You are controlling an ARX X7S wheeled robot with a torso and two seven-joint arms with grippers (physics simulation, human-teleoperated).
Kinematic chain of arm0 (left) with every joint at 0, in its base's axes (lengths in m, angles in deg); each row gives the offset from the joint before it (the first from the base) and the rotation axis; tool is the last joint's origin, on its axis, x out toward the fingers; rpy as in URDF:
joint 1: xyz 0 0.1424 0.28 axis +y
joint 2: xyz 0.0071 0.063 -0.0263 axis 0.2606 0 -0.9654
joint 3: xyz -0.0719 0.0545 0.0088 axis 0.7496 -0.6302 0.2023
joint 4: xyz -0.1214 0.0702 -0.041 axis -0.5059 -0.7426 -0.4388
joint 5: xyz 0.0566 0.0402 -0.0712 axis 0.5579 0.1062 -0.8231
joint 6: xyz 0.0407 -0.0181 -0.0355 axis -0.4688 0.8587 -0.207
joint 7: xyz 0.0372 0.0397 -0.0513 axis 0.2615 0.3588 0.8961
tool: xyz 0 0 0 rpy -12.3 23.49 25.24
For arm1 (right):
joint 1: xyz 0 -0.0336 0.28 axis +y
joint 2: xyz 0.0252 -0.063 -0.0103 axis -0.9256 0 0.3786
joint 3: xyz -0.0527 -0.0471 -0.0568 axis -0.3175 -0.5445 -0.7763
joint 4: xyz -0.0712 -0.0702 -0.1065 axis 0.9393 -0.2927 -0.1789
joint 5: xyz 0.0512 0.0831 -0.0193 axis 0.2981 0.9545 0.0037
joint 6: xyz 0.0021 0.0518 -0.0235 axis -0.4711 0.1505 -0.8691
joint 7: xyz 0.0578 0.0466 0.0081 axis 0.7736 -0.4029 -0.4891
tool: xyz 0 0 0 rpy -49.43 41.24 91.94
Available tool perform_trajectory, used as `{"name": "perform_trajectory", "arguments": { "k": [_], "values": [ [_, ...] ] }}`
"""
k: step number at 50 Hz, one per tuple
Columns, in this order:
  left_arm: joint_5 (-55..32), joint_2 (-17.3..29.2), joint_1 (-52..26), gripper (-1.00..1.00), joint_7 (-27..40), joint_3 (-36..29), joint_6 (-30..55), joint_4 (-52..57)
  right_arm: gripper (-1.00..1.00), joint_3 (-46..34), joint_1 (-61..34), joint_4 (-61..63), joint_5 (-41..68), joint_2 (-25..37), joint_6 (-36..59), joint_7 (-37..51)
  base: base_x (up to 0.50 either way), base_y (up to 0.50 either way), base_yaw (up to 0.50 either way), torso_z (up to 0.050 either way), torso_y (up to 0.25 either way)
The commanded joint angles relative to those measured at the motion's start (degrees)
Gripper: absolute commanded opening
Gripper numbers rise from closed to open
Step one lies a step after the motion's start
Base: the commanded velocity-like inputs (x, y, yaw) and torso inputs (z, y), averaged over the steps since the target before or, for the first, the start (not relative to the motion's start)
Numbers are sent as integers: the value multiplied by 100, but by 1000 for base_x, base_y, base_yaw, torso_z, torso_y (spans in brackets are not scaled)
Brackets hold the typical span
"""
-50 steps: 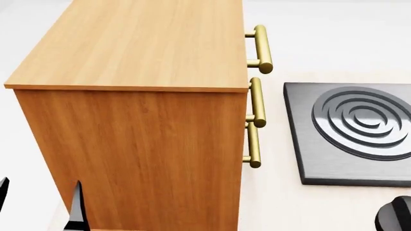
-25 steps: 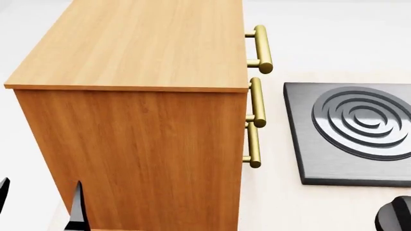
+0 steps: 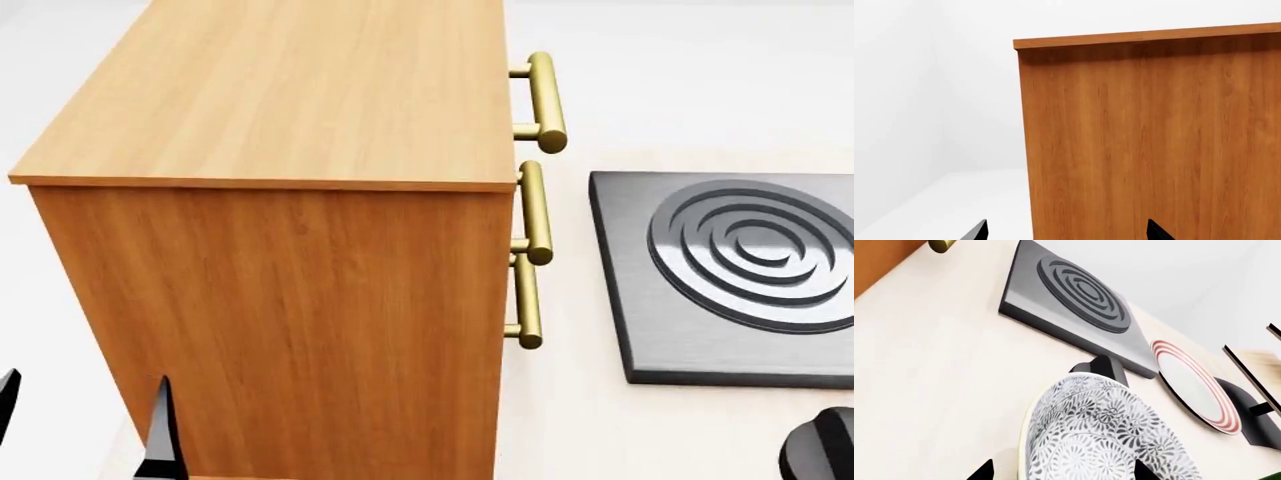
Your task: Put the bowl on the top of the cabinet.
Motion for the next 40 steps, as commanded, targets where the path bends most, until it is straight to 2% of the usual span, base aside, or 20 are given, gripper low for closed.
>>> {"name": "perform_trajectory", "arguments": {
  "k": [1, 40],
  "values": [
    [-9, 15, -8, 100, 22, -17, -1, 0, 100, -45, -31, -70, -8, -6, -24, -1, 0, 0, 0, 0, 0],
    [-32, 55, -15, 100, 85, -91, -37, 6, 100, -146, -38, -301, -24, -37, -212, -26, 0, 0, 0, 0, 0]
  ]
}}
